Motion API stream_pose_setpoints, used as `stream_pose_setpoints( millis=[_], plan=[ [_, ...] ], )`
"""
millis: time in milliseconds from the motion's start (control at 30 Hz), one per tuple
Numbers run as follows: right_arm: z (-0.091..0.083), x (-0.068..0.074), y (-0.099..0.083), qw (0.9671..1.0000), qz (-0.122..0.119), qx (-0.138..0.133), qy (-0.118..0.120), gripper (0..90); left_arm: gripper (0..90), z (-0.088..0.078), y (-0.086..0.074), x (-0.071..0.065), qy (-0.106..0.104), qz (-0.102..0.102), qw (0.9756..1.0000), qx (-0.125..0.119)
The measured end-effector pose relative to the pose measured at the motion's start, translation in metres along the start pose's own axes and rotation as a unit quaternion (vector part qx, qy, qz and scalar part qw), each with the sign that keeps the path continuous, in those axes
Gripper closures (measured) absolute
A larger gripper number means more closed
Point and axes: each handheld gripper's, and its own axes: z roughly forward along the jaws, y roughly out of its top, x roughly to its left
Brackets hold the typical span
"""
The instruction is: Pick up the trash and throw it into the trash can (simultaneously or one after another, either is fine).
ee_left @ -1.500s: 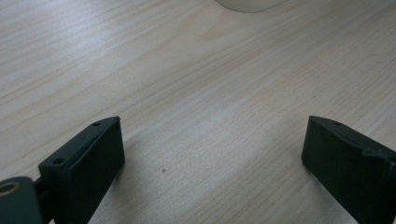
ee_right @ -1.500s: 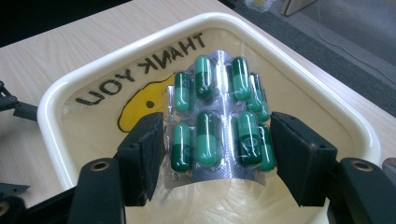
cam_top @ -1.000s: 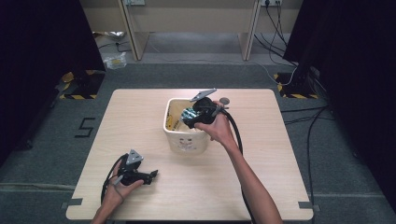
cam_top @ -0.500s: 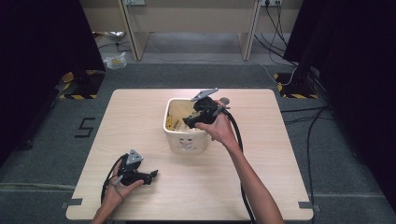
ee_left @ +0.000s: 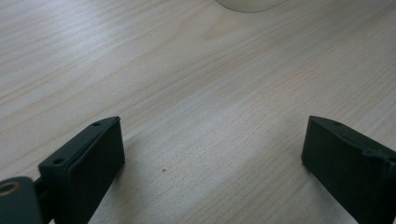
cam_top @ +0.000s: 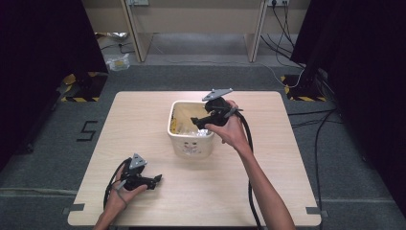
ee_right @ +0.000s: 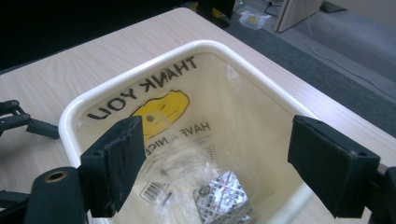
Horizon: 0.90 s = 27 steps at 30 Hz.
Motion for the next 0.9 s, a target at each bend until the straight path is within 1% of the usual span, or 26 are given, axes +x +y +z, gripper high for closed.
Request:
stream_pose_setpoints(
  millis=[200, 533, 667, 733, 800, 900],
  plan=[
    [-0.018, -0.01, -0.005, 0.9998, 0.006, -0.01, -0.014, 19.5, 4.9, 0.0, 0.0, 0.0, 0.0, 0.0, 1.0, 0.0],
    [-0.03, -0.02, -0.014, 0.9994, 0.015, -0.016, -0.026, 19.6, 4.9, 0.0, 0.0, 0.0, 0.0, -0.001, 1.0, 0.0],
    [-0.038, -0.023, -0.017, 0.9992, 0.017, -0.021, -0.031, 19.6, 4.9, 0.0, 0.0, 0.0, 0.0, 0.0, 1.0, 0.0],
    [-0.045, -0.027, -0.022, 0.9989, 0.019, -0.024, -0.036, 19.5, 4.9, 0.0, 0.0, 0.0, 0.0, 0.0, 1.0, 0.0],
    [-0.046, -0.027, -0.023, 0.9989, 0.018, -0.022, -0.038, 19.6, 4.8, 0.0, 0.0, 0.0, 0.0, -0.001, 1.0, -0.001],
    [-0.052, -0.031, -0.027, 0.9984, 0.023, -0.027, -0.044, 19.6, 4.8, 0.0, 0.0, 0.0, 0.0, 0.0, 1.0, 0.0]
  ],
)
